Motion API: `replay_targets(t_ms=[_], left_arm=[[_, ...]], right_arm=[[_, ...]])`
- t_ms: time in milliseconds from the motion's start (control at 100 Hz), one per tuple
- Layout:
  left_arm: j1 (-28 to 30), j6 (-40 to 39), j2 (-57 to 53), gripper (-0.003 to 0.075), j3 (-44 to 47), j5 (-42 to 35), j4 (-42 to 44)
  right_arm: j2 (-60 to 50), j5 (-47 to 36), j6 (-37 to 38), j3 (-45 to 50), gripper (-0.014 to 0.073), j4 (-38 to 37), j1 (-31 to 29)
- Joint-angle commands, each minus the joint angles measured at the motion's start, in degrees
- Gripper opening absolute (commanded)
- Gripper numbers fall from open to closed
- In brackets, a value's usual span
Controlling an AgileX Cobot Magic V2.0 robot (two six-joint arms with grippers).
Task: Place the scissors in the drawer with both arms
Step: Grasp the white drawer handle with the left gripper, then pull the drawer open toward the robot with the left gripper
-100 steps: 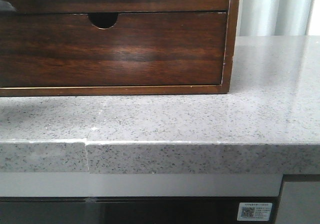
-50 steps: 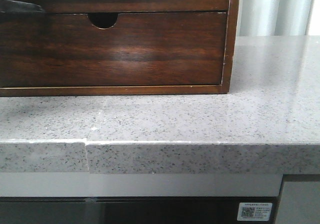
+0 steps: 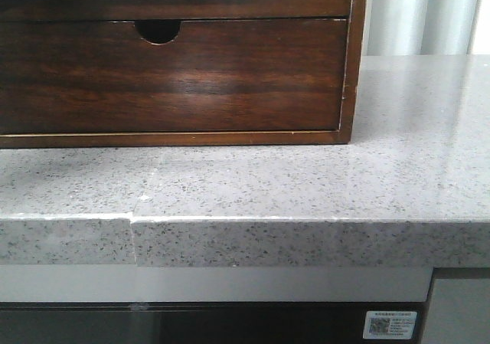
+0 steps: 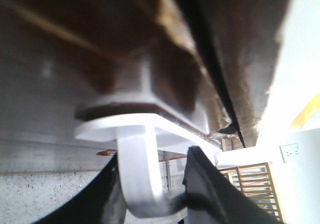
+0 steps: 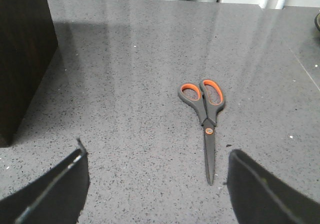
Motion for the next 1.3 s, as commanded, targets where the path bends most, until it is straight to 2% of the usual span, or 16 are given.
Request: replay_targets(t_ms=[0,160,320,520,990,1140,1290], left_arm=[[-0.4,1.1,-1.1,0.0149,-1.6,4.8,-4.1],[0.6,1.7,-1.1,0.0113,-1.6,8.8,-2.5],[1.7,1.7,-1.4,0.0111,-0.9,13.2,-0.4],[1.8,3.0,-5.3,0.0111,2.8,14.4,0.5],[1.8,4.6,-28.0,0.0111,17.5,13.1,7.0],[1.8,4.6,-35.0,0.0111,19.8,9.0,8.0],[1.8,3.3,-37.9,0.0113,20.3,8.6,8.3]], right_arm=[[0.9,-4.5,-0.4,-1.9,0.0514,-0.1,-0.5],[0.9,-4.5,-0.4,-1.9,0.0514,-0.1,-0.5],[0.9,-4.0,-0.4,-1.9,0.0514,-0.1,-0.5],[0.9,-4.1,-0.4,-1.9,0.0514,-0.1,-0.5],[0.9,-3.7,-0.4,-1.9,0.0514,0.3,-0.5],[0.9,-3.7,-0.4,-1.9,0.0514,0.3,-0.5],[0.9,-3.7,-0.4,-1.9,0.0514,0.3,-0.5]])
